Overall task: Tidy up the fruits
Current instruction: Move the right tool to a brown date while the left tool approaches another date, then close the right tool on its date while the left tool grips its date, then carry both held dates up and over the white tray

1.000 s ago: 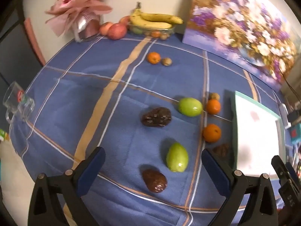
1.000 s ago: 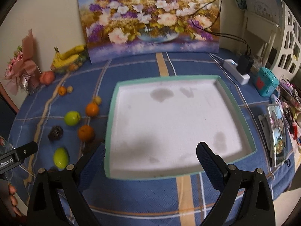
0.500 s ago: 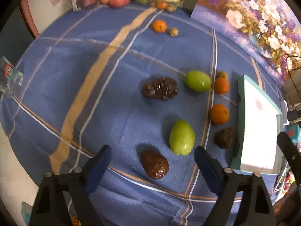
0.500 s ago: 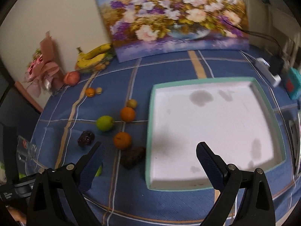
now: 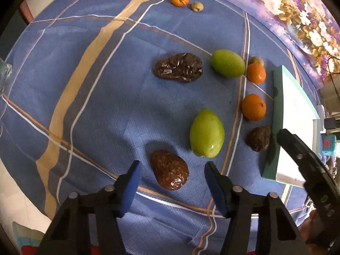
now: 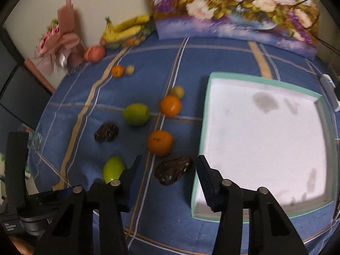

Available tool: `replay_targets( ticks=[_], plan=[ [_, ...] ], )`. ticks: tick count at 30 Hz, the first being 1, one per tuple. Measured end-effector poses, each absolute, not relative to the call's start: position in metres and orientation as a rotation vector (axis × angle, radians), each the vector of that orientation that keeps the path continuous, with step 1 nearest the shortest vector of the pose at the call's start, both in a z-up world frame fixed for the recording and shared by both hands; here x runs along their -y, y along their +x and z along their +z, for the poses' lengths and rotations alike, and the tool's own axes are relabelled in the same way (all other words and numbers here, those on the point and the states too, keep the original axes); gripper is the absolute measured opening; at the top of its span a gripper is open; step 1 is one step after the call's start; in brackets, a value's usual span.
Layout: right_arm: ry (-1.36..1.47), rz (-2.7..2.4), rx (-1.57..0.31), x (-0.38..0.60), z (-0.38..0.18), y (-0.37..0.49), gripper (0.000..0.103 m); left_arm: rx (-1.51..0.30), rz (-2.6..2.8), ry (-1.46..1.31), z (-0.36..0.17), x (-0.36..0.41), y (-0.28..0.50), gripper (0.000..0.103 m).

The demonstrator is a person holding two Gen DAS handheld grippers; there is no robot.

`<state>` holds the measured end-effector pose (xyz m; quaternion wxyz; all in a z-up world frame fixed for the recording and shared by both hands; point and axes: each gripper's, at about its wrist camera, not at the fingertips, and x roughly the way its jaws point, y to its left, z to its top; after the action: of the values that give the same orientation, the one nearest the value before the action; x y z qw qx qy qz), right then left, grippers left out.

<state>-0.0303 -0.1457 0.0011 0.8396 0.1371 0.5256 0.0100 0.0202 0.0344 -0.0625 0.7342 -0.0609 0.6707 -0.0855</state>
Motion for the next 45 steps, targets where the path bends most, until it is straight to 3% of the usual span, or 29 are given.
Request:
replay_targets(
  ticks=[5, 15, 29, 45],
  plan=[
    [0.257, 0.036, -1.172, 0.134, -0.017, -0.022, 0.047, -1.499, -0.184, -0.142, -0.07, -0.032, 0.021, 0.041],
    [0.218, 0.013, -1.245, 0.127, -0.042, -0.009, 0.043, -1.482, -0.159, -0.174, -0.07, -0.045, 0.026, 0.039],
    [0.114, 0.002, -1.237, 0.116, -0.048, -0.009, 0.039, -1.338, -0.058, -0.194, -0.024, -0.092, 0.031, 0.039],
    [0.252, 0.027, -1.075, 0.143, 0.004, -0.029, 0.034, -1.227, -0.073, -0.161, -0.006, -0.062, 0.027, 0.039]
  ],
)
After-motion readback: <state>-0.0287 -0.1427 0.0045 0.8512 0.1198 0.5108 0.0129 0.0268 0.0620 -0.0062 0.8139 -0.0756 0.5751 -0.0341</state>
